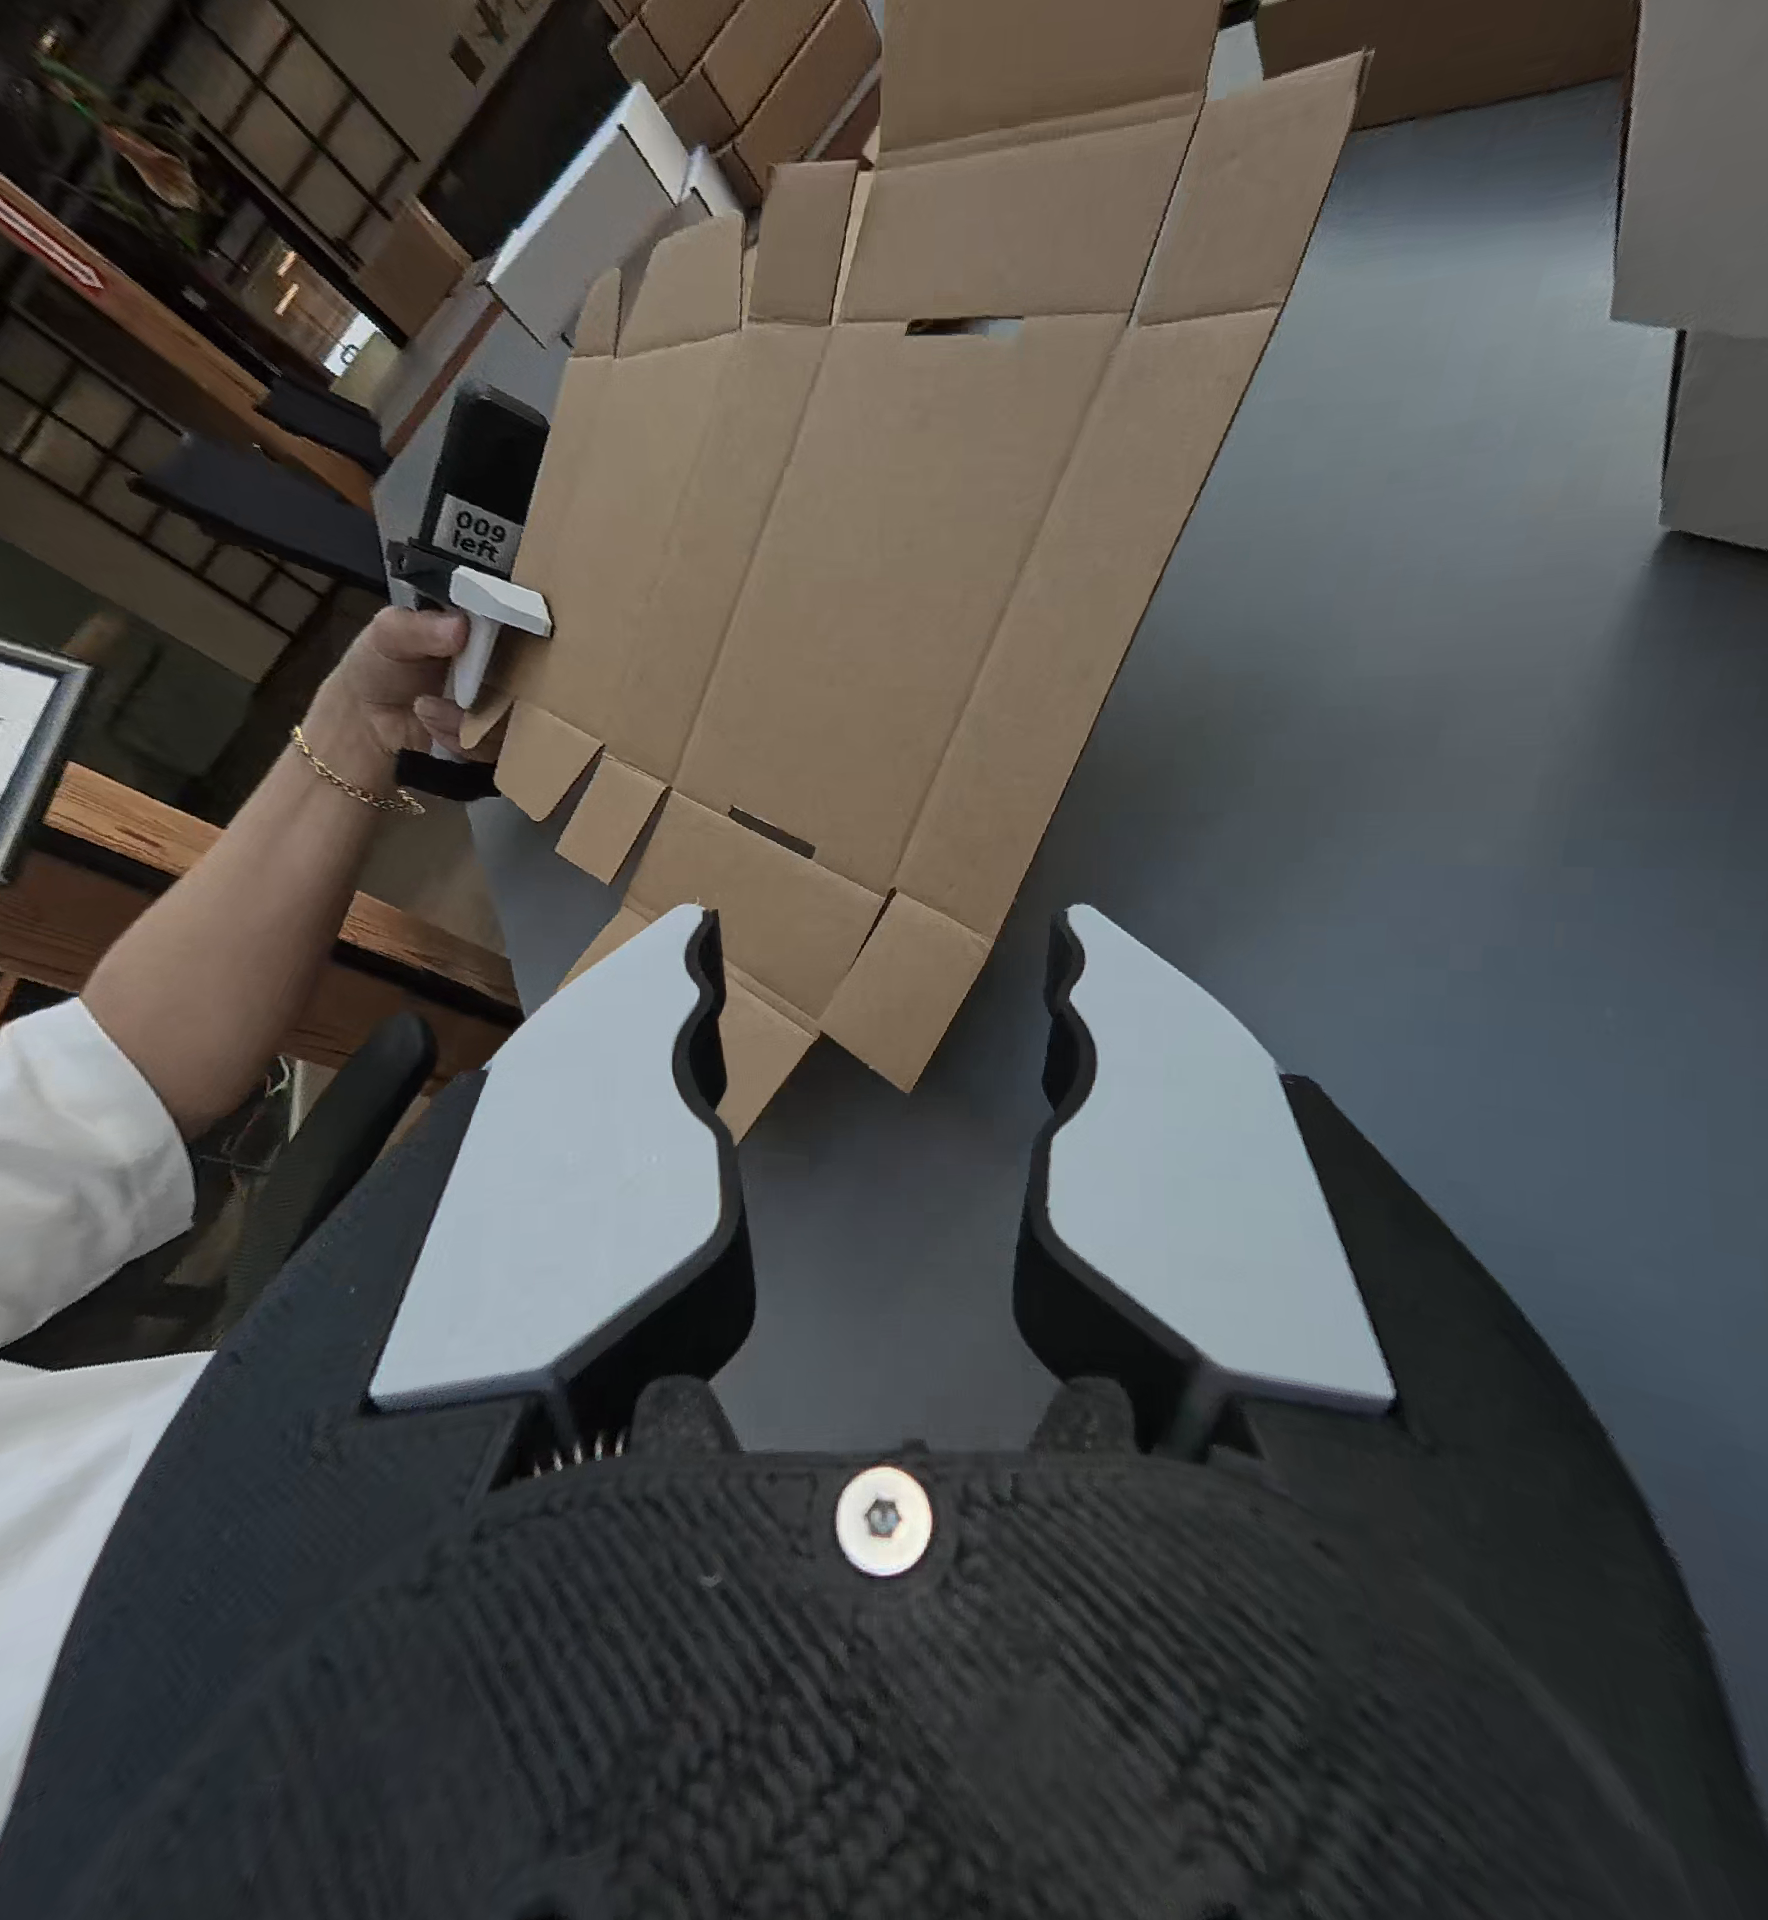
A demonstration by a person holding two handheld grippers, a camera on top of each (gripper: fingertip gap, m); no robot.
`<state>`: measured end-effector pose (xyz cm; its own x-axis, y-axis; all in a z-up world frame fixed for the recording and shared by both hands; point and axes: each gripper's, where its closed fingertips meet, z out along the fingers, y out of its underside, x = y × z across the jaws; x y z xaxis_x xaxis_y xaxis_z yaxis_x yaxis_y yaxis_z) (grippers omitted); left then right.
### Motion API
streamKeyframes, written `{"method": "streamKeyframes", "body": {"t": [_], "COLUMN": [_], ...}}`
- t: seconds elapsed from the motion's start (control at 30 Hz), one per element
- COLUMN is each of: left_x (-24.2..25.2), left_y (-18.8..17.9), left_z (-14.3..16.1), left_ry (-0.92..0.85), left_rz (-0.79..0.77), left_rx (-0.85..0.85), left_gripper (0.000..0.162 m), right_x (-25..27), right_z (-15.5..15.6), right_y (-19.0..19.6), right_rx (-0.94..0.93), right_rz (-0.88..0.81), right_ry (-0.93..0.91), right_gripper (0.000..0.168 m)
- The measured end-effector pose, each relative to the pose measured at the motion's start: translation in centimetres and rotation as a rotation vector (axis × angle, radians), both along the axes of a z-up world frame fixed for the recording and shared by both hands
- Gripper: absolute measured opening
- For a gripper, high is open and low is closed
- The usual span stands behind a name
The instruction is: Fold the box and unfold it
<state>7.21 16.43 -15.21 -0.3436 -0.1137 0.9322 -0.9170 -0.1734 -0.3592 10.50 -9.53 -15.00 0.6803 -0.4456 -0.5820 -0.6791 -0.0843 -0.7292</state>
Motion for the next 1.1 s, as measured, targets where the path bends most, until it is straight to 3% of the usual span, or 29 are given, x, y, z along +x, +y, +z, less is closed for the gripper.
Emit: {"method": "streamKeyframes", "body": {"t": [0.23,0.33,0.4,0.5,0.57,0.63,0.7,0.83,0.97,1.1], "left_x": [-1.6,-2.3,-2.8,-3.1,-3.3,-2.9,-2.2,-1.5,-2.1,-2.4], "left_y": [1.5,1.5,1.5,1.9,2.2,3.4,5.7,8.2,5.1,1.2], "left_z": [1.3,1.9,2.1,1.7,0.8,-0.4,-0.7,2.3,5.0,2.8], "left_ry": [-0.098,-0.13,-0.148,-0.152,-0.126,-0.131,-0.188,-0.351,-0.51,-0.588], "left_rz": [0.014,0.007,-0.003,0.011,0.022,0.061,0.154,0.278,0.223,0.082], "left_rx": [-0.096,-0.119,-0.117,-0.097,-0.037,0.118,0.295,0.562,0.705,0.877], "left_gripper": [0.001,0.001,0.001,0.001,0.002,0.026,0.034,0.035,0.031,0.021], "right_x": [0.3,-0.3,-1.0,-1.6,-1.6,-1.0,-0.2,2.3,5.7,8.5], "right_z": [0.5,1.2,1.8,2.1,1.5,0.8,0.1,-1.0,-1.6,-2.0], "right_y": [3.2,4.6,5.3,5.7,6.0,5.7,5.2,4.1,4.3,5.7], "right_rx": [0.117,0.192,0.236,0.242,0.188,0.108,0.013,-0.244,-0.555,-0.881], "right_rz": [0.169,0.254,0.324,0.378,0.391,0.381,0.372,0.363,0.393,0.534], "right_ry": [0.159,0.222,0.243,0.269,0.249,0.236,0.224,0.181,0.047,-0.208], "right_gripper": [0.057,0.041,0.003,0.002,0.002,0.002,0.002,0.002,0.002,0.002]}}
